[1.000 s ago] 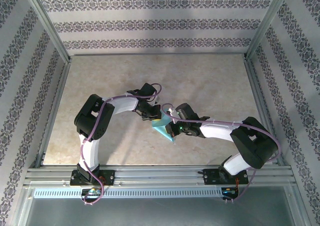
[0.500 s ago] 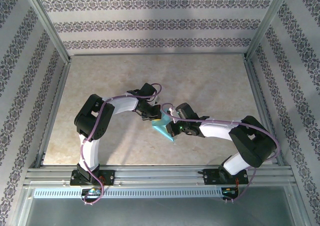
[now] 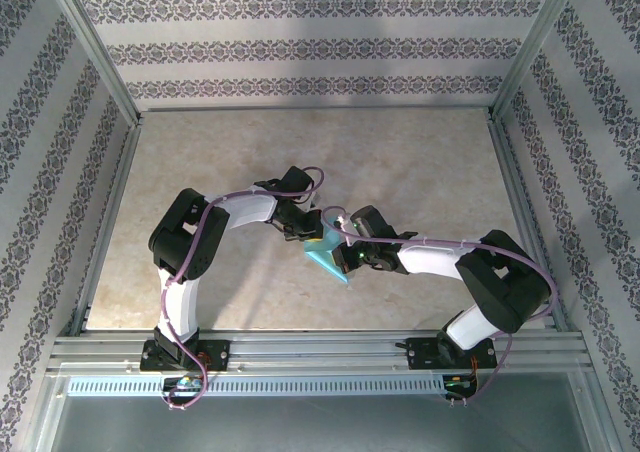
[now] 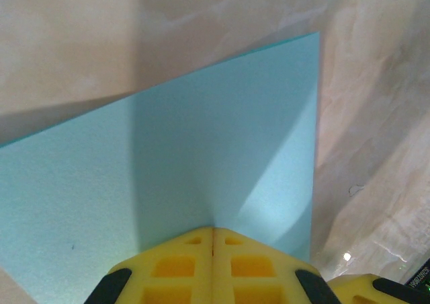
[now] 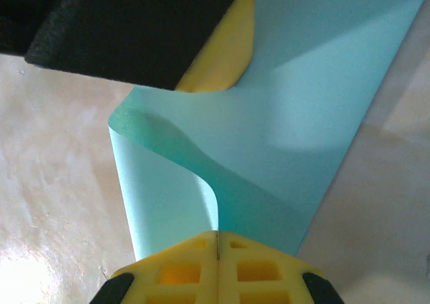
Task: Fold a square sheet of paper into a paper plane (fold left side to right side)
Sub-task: Third fold the triangle at the center of the table.
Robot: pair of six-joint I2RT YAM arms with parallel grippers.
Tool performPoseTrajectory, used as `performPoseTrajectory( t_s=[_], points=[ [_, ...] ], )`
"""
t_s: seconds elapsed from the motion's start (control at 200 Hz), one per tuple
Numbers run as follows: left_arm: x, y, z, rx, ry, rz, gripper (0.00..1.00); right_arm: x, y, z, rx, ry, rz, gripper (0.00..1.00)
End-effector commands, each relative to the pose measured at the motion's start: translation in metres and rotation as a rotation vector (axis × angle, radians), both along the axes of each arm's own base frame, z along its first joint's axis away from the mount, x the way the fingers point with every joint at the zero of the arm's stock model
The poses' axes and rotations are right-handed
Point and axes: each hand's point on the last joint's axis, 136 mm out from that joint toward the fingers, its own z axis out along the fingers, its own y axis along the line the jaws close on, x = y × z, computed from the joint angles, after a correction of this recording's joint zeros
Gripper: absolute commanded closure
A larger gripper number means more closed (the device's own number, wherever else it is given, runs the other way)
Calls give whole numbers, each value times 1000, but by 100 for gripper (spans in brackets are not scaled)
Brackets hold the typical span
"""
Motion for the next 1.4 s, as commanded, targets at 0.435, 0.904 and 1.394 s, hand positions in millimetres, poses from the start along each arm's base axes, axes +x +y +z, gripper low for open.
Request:
performPoseTrajectory(
  t_s=[0.435,0.904,1.394],
  points=[
    [-12,4,-21,66,25,-28,100,9,-3,-4,-29,1,-21,100],
    [-11,3,-20,61,21,-26,100,6,-4,-10,-51,11,-13,100],
    [15,1,23,21,-92,-10,91,-8,-8,-27,-88,65,14,100]
  ],
)
